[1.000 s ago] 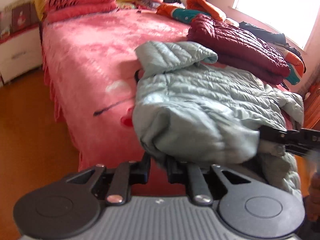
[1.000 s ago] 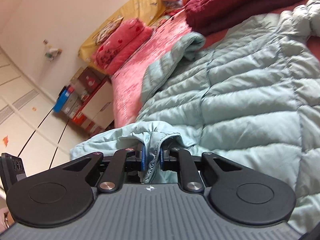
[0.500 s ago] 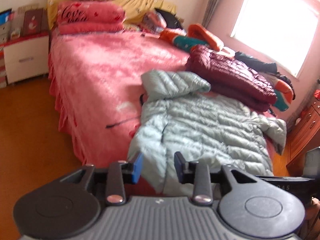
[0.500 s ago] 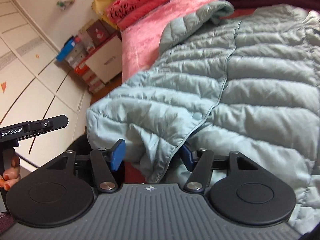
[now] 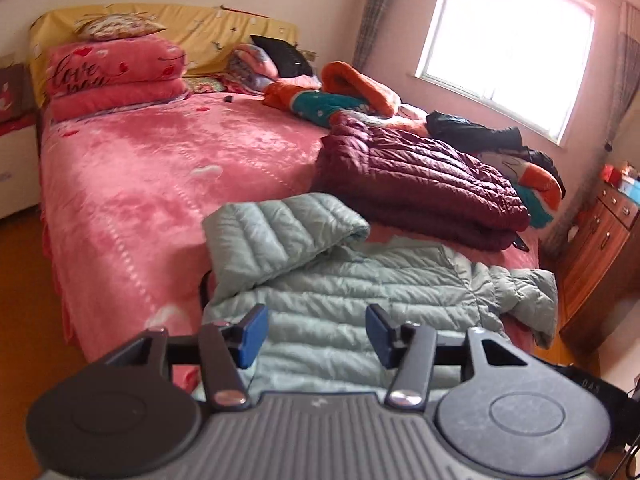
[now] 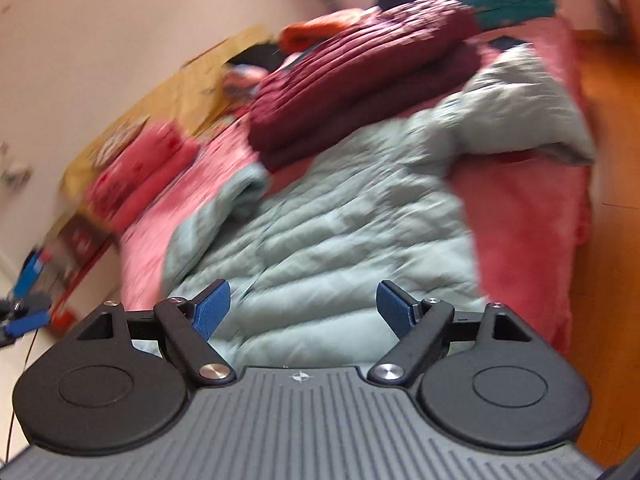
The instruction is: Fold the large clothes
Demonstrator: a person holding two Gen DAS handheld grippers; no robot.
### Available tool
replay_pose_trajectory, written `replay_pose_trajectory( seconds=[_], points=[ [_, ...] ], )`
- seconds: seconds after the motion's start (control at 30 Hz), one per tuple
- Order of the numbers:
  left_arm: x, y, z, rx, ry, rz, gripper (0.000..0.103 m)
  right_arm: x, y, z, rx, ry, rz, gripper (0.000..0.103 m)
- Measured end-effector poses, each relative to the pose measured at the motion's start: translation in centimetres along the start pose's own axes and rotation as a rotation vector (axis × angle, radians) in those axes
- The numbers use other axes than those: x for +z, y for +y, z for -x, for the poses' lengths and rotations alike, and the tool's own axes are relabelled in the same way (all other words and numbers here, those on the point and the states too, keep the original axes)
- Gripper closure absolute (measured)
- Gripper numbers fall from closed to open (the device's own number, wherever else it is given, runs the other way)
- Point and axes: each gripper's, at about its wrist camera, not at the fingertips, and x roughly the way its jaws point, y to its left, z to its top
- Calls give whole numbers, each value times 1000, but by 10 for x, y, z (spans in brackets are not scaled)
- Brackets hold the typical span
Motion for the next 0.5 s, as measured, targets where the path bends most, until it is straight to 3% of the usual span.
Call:
replay_pose_trajectory(
  seconds=[0.13,0.23,0.33,0.5],
  points=[
    [25,-26,-33,-8,-2,-40,50,22,-47,-3,-63,-112,-171,3],
    [37,-46,-58,-23,-7,-54,43,31,-86,-6,-73,-191,-342,2],
    [43,-65,-84,-32,-4,-52,39,36,-118,-18,-46,-263,-514,1],
    [42,-91,-125,-44,17,-46,37,51,-153,-39,83,-338,-663,1]
  ],
)
